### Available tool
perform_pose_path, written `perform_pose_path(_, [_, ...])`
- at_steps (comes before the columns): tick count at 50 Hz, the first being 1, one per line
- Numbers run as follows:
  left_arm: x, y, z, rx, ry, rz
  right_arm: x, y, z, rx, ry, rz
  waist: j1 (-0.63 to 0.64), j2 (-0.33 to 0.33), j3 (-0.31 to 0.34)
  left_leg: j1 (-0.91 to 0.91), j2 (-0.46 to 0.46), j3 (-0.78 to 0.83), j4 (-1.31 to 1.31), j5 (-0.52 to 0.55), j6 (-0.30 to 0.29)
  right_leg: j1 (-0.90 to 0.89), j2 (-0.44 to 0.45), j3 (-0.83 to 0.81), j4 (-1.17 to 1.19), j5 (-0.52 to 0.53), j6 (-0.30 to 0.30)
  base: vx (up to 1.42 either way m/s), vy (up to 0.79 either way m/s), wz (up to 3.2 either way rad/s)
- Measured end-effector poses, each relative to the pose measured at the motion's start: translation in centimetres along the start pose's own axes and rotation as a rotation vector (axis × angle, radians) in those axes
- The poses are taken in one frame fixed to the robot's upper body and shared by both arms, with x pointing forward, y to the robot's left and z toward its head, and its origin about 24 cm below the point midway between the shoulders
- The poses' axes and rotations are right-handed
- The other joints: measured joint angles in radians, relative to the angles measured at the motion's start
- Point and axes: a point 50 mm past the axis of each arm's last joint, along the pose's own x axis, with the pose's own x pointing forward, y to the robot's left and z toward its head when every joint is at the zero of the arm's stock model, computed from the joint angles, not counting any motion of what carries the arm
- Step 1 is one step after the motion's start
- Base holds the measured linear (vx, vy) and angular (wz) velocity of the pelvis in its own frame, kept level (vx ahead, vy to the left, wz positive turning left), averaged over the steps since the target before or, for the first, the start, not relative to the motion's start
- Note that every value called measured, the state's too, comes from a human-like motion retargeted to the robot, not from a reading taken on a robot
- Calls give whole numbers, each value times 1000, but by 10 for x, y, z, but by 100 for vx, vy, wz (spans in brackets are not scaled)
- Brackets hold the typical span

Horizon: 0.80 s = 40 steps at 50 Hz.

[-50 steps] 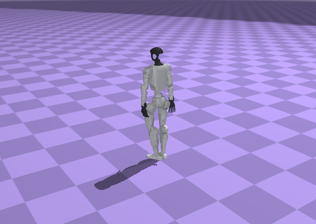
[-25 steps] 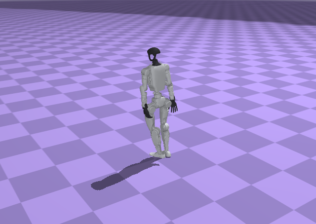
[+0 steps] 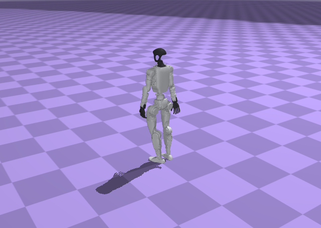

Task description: In place motions

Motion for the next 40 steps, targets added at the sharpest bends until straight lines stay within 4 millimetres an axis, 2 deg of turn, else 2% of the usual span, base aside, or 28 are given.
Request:
perform_pose_path(4, [-4,-7,-61,-96,141,-45,-18,-7,85,-209,-226,-15,-3,-3,1,-12,1,13,40,-20,-7,4,0,-8,-21,11,-21,3,11,-1])
perform_pose_path(8, [-18,-18,-121,-162,338,-73,-51,-2,167,-338,-516,-1,-16,-19,38,-55,-10,-14,138,-16,-7,2,-21,10,-5,3,-27,-9,7,74])
perform_pose_path(10, [-27,-22,-144,-200,419,-87,-73,-2,199,-379,-665,-16,-149,-2,34,-87,-17,-162,213,-28,-40,13,-40,-115,-7,-16,-18,-7,4,230])
perform_pose_path(12, [-37,-29,-170,-265,496,-111,-88,-1,218,-431,-760,-46,-60,-24,25,-133,-16,-68,254,-16,-43,-13,-43,-14,-10,1,-23,3,6,-55])
perform_pose_path(13, [-42,-31,-180,-284,530,-114,-94,-3,224,-445,-791,-66,-55,-29,18,-144,-15,-64,273,-20,-49,-19,-51,-16,-11,3,-22,3,6,-30])
perform_pose_path(15, [-48,-37,-194,-334,572,-102,-102,-6,232,-476,-828,-103,-59,-35,16,-143,-12,-47,300,-42,-45,-24,-64,-26,-8,3,-21,-1,5,29])
perform_pose_path(17, [-50,-43,-199,-399,586,-90,-103,-8,232,-502,-823,-121,-58,-41,26,-128,-13,-33,317,-55,-38,-23,-68,-18,-5,4,-24,0,0,0])
perform_pose_path(20, [-50,-50,-200,-464,578,-93,-91,-10,219,-507,-762,-125,-64,-42,22,-100,-30,-65,323,-54,-34,-25,-68,-8,-1,5,-25,2,-1,0])
perform_pose_path(22, [-46,-50,-193,-466,557,-95,-76,-10,200,-490,-692,-115,-64,-40,16,-69,-40,-70,296,-49,-37,-26,-61,-3,-3,8,-25,8,-7,-11])
perform_pose_path(25, [-38,-47,-176,-446,509,-87,-48,-7,159,-452,-546,-86,-62,-25,-1,-16,-39,-33,185,-80,-13,-30,-31,4,-5,13,-24,10,-11,-14])
perform_pose_path(28, [-26,-41,-147,-425,433,-76,-21,-1,105,-393,-363,-57,-99,1,-25,13,-27,-53,86,-93,3,-40,-6,-28,-5,13,-17,4,-16,20])
perform_pose_path(30, [-17,-32,-118,-389,364,-65,-7,5,66,-329,-245,-34,-121,5,-16,23,-20,-68,50,-81,0,-40,-1,-49,0,17,-15,-9,-18,16])
perform_pose_path(33, [-7,-14,-63,-297,227,-39,4,15,9,-174,-98,18,-125,-4,9,27,-14,-68,33,-78,5,-46,-6,-76,24,20,-12,-12,-17,-5])
perform_pose_path(37, [-3,5,13,-215,-5,-18,7,24,-60,0,82,40,-148,12,-1,-11,21,-55,40,-90,1,-122,-11,-55,120,20,22,-11,-13,-30])
perform_pose_path(40, [-9,19,67,-175,-186,12,4,24,-98,119,178,-3,-167,20,16,-18,44,-37,46,-93,0,-155,6,20,204,-5,59,-9,-9,-36])
